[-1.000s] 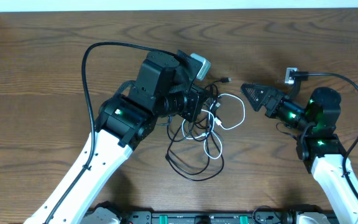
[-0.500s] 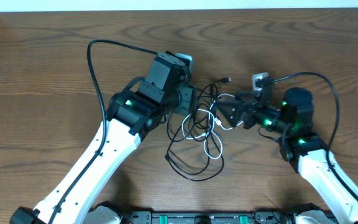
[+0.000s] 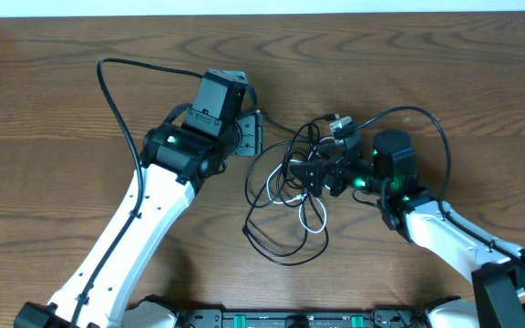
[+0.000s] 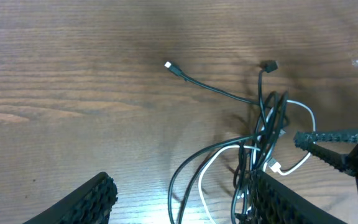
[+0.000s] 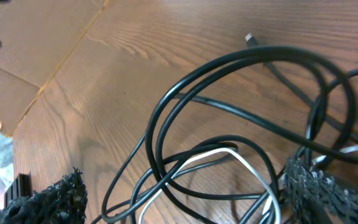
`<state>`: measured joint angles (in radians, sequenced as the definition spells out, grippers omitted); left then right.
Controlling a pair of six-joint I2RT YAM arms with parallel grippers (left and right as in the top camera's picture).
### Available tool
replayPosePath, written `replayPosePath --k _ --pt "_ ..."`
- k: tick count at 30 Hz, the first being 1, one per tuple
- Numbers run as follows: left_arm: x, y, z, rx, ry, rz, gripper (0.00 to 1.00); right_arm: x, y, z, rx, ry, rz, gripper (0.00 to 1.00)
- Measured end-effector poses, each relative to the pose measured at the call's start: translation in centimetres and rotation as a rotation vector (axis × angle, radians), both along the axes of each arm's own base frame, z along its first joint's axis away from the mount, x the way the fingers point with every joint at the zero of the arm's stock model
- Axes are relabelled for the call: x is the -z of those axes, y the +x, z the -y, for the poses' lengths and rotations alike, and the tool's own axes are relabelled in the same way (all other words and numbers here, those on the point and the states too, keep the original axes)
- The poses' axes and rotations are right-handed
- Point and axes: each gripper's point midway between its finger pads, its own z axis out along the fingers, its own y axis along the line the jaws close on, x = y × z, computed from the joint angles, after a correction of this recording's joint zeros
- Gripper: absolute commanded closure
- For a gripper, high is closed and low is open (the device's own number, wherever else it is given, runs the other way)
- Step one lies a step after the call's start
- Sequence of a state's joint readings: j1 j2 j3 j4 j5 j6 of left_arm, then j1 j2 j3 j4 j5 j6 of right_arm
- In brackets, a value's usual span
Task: Untangle cables
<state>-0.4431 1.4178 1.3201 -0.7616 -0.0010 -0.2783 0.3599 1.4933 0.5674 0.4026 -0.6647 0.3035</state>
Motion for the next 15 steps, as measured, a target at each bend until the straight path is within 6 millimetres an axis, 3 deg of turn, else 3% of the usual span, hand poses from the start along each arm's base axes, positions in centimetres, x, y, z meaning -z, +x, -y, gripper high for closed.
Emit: replayPosePath --k 15 --pt "0.0 0.2 -0.7 -0.028 -0.003 -0.003 0.3 2.2 -2.1 -2.7 -0.062 -0.051 -0.044 0.01"
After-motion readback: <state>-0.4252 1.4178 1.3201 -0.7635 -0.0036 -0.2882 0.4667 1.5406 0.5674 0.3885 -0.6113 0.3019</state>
